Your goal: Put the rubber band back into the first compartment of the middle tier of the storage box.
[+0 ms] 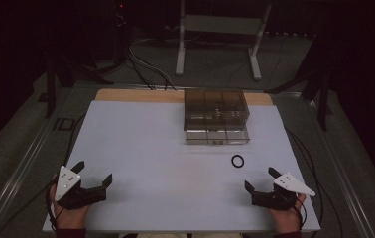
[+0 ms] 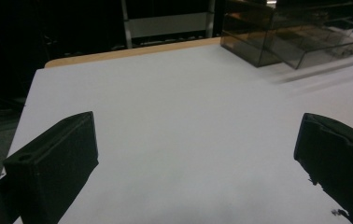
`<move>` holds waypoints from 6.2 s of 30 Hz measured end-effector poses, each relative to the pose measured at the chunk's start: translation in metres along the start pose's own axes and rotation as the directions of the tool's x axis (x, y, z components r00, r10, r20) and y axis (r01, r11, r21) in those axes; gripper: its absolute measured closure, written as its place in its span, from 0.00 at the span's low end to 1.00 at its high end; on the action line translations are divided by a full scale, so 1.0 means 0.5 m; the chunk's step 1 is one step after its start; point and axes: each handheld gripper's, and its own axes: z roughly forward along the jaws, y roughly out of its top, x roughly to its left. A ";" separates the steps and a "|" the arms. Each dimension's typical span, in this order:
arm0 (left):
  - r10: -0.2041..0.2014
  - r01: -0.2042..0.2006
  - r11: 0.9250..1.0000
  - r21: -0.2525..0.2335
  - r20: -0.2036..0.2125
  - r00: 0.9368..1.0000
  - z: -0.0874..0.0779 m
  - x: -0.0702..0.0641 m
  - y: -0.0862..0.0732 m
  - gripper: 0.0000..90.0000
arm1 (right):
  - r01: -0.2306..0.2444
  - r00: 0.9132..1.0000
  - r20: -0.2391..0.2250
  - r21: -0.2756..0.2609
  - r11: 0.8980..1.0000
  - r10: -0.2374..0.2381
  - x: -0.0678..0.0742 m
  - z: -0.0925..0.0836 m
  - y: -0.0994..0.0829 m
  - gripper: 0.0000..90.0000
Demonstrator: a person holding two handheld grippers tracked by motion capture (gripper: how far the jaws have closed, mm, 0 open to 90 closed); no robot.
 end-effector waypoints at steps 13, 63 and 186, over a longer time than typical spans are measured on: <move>0.010 -0.011 1.000 -0.014 -0.059 0.998 -0.008 0.006 0.006 0.01 | -0.074 0.997 0.022 0.018 0.997 0.074 0.001 -0.017 0.010 0.00; -0.018 0.018 1.000 -0.002 -0.056 0.998 0.011 0.006 -0.015 0.00 | -0.082 0.997 0.004 -0.036 0.996 0.082 0.001 0.030 0.135 0.00; -0.035 0.036 0.999 0.015 -0.023 0.999 0.024 0.008 -0.023 0.00 | -0.118 0.992 0.093 0.380 0.918 0.088 -0.042 0.198 0.109 0.98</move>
